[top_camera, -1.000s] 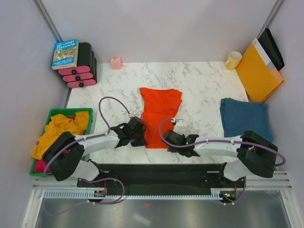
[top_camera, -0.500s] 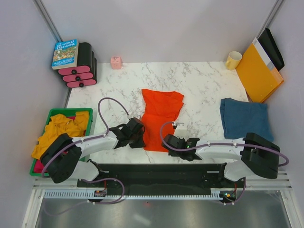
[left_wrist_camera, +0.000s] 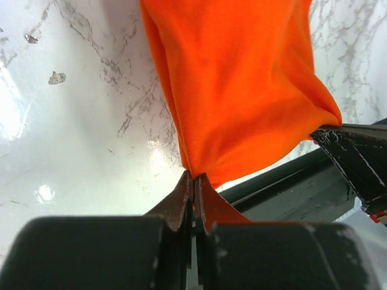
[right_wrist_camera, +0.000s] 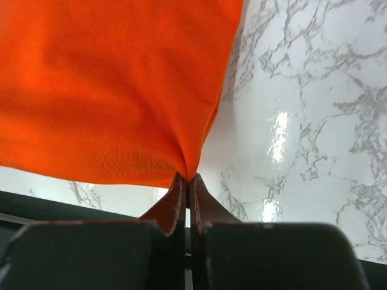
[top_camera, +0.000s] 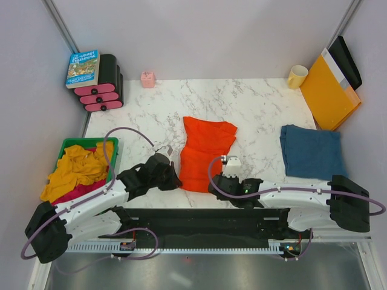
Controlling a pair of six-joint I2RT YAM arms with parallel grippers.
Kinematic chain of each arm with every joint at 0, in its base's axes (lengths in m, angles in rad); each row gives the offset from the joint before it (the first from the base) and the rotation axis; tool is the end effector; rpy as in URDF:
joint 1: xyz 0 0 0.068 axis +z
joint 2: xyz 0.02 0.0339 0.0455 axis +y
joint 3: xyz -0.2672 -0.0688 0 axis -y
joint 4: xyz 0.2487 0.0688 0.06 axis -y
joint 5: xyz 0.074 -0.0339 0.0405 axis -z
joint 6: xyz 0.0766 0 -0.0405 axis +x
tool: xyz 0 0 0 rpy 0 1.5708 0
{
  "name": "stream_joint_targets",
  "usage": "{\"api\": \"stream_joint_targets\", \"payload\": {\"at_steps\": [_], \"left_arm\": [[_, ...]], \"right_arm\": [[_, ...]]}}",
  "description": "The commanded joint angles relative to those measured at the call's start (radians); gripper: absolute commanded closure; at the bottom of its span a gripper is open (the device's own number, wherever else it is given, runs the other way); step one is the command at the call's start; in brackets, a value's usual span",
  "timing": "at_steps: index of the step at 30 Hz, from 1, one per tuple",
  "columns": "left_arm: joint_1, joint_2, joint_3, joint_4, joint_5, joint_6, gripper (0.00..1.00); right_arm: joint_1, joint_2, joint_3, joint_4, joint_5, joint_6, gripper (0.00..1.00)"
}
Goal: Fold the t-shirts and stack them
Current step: Grab one side of the 2/3 rectangular tshirt with both arms, then fold the long partially folded tshirt into a neat square
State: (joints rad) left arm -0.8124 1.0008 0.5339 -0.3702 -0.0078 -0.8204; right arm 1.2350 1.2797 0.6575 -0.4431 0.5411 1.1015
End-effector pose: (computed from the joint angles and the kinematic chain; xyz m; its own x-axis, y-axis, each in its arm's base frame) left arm 0.1557 -0.1635 0.1682 -0.8767 -0.1381 -0.4609 0.1190 0.8659 -0.4858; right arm 0.1190 0.2212 0.1511 -0.7789 0.0883 -0.6209 -0.0717 0.9710 0.2281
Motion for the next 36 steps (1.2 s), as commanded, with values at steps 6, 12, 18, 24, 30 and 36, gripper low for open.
{"api": "stream_joint_targets", "payload": {"at_steps": [6, 12, 18, 24, 30, 36], "left_arm": [[-0.001, -0.050, 0.139, -0.065, -0.073, 0.109, 0.98], [-0.001, 0.045, 0.251, -0.050, -0.121, 0.170, 0.98], [0.004, 0.209, 0.402, -0.018, -0.179, 0.271, 0.98], [0.061, 0.367, 0.572, -0.010, -0.193, 0.328, 0.98], [0.150, 0.491, 0.692, -0.006, -0.178, 0.345, 0.98], [0.249, 0.643, 0.813, 0.010, -0.104, 0.339, 0.98]], "right_arm": [[0.003, -0.046, 0.218, -0.157, 0.216, -0.074, 1.00], [-0.046, 0.000, 0.342, -0.167, 0.276, -0.156, 1.00], [-0.190, 0.058, 0.413, -0.114, 0.270, -0.247, 1.00], [-0.350, 0.121, 0.468, -0.039, 0.231, -0.351, 1.00], [-0.463, 0.170, 0.481, 0.021, 0.174, -0.388, 1.00], [-0.552, 0.280, 0.530, 0.086, 0.134, -0.425, 1.00]]}}
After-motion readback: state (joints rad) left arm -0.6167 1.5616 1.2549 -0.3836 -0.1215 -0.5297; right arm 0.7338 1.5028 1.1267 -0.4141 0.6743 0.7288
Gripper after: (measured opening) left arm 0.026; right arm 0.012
